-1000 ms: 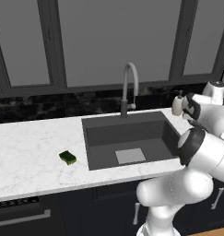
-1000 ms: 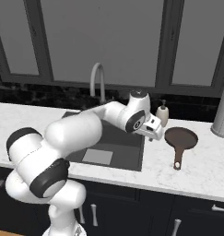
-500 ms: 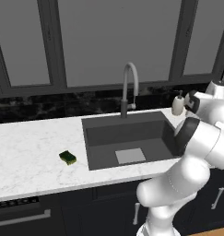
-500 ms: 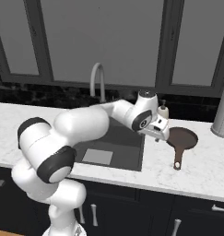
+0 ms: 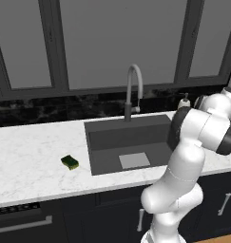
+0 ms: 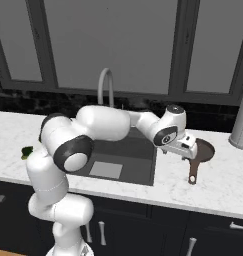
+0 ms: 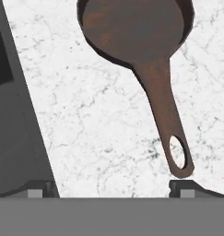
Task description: Pick the pan and sponge and place them into the sink. Then turn on the water.
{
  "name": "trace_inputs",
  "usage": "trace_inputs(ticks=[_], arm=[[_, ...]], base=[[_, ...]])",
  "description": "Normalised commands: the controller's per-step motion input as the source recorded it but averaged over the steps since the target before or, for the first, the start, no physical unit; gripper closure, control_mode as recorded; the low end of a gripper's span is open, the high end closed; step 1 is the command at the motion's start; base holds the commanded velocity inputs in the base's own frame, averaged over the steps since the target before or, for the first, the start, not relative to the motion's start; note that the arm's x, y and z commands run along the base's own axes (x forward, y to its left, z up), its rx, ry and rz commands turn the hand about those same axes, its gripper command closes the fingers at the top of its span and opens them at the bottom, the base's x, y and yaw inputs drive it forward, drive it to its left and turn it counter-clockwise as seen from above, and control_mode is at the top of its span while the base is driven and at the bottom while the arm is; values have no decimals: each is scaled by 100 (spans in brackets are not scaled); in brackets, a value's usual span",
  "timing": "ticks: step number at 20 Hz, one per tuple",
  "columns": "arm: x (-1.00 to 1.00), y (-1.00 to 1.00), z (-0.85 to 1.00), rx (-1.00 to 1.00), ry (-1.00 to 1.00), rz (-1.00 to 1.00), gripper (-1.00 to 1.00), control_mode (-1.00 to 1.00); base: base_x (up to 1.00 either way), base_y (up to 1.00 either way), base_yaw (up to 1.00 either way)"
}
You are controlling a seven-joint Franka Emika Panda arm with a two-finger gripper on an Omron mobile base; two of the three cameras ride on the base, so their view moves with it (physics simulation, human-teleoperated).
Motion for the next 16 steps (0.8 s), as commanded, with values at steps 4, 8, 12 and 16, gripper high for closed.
trace_inputs(ticks=[4,8,12,16], arm=[[0,-41,-18,2,4,7,-100,-100],[9,-23,-17,3,6,5,-100,-100],[14,-23,-17,2,7,1,-100,-100],[22,-27,-18,1,5,0,-100,-100]], base=[[0,0,0],[0,0,0],[0,0,0],[0,0,0]])
